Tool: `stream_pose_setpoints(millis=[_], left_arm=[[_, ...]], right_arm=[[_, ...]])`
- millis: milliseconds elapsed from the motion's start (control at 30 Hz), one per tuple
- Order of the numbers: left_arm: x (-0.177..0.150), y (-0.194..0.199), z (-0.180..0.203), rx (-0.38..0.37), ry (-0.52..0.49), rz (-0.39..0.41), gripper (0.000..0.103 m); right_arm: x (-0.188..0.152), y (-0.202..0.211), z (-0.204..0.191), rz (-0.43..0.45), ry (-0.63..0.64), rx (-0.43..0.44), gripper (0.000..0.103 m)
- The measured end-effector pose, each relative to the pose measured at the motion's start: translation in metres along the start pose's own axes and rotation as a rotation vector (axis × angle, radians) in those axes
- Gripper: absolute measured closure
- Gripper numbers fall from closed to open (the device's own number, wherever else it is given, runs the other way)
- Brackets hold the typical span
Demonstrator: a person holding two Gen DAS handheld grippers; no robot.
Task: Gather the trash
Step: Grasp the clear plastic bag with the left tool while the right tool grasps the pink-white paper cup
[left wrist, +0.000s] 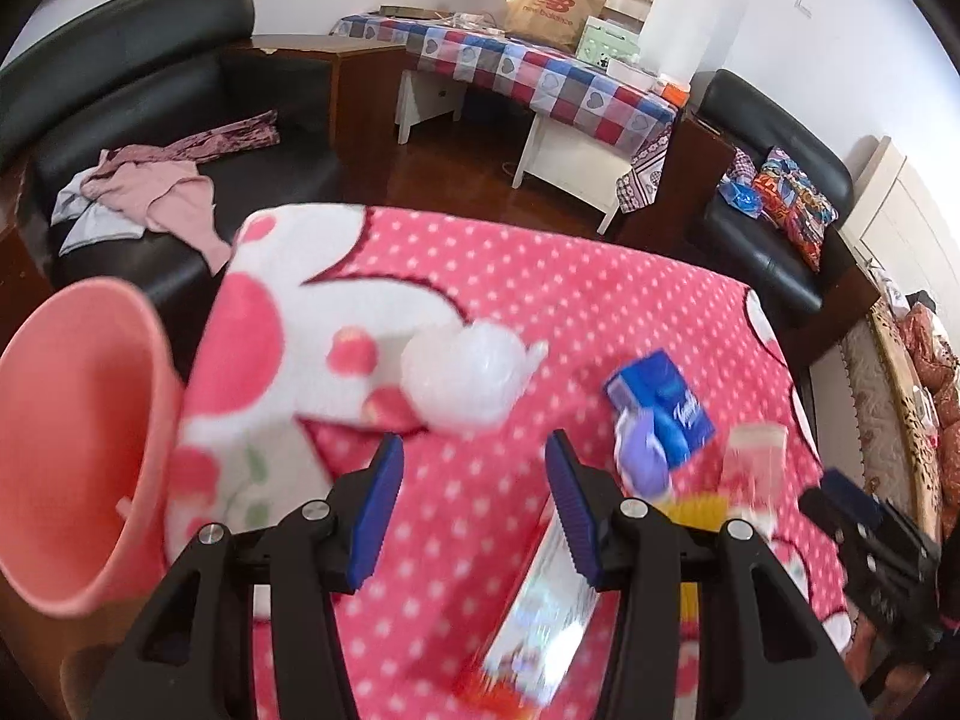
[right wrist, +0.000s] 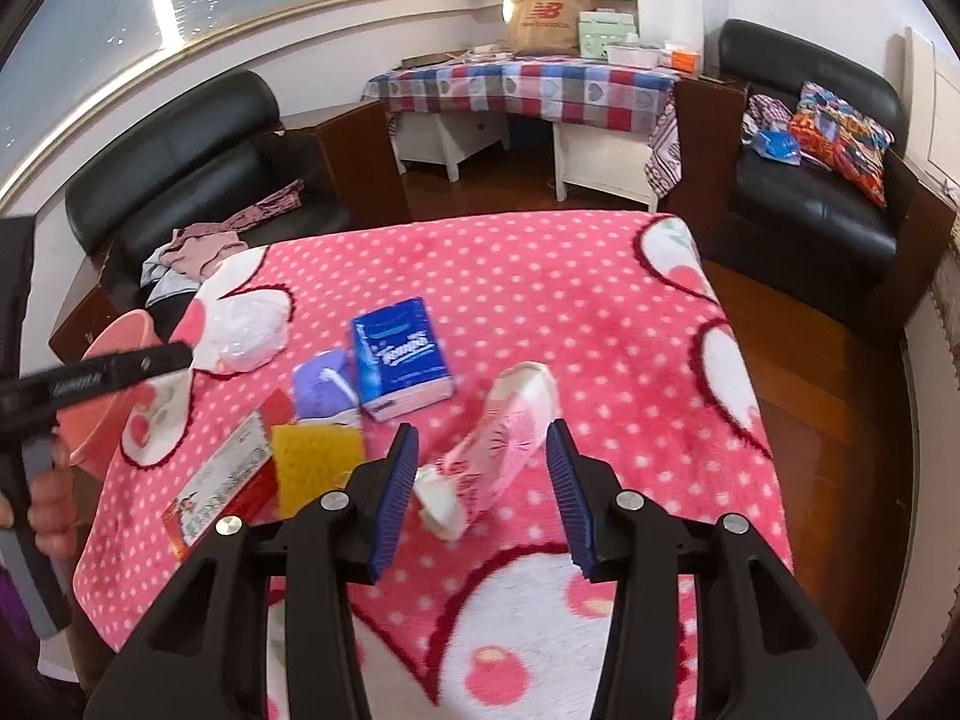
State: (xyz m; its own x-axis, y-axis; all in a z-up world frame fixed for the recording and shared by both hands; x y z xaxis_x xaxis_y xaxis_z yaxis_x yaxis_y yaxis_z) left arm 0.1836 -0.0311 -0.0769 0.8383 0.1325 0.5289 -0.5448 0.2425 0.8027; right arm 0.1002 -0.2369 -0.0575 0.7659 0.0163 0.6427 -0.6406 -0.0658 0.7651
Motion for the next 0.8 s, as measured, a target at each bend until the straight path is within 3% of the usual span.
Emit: stream_pose_setpoints(millis=[267, 400, 500, 800], left_arm=[[0.013, -0.042, -0.001, 0.084, -0.003, -0.026, 0.057], [0.013, -0.054, -0.005, 0.095, 0.006, -0.04, 0.081], [0.014, -0.052, -0.005, 0.107, -0.016, -0.014, 0.088], [0.008, -0.014, -0.008, 0.068, 0.004, 0.042, 0.091]], right_arm=[[-0.005, -0.007, 0.02, -0.02, -0.045, 0.008, 0.058], [-0.009, -0.013, 0.023, -0.046, -0.091, 0.048, 0.058], [-0.01, -0.016, 0.018, -0.055, -0.101, 0.073, 0.058], [-0.02, -0.024, -0.007, -0.094, -0.074, 0.101, 0.058]])
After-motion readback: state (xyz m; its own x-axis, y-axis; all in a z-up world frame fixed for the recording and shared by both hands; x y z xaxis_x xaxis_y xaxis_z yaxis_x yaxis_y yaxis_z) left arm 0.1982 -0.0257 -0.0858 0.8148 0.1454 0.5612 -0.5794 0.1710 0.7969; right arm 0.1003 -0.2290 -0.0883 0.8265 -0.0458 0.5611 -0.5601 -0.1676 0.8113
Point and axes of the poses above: each gripper's, at about its wrist camera, not at the fingertips, and y roughly against the way its jaws point, z to its right, x to its top, the point moved 8 cm from there along -y, roughly the way its jaws point, and after that the axes turned 7 degrees about y, right-handed, at the moved point
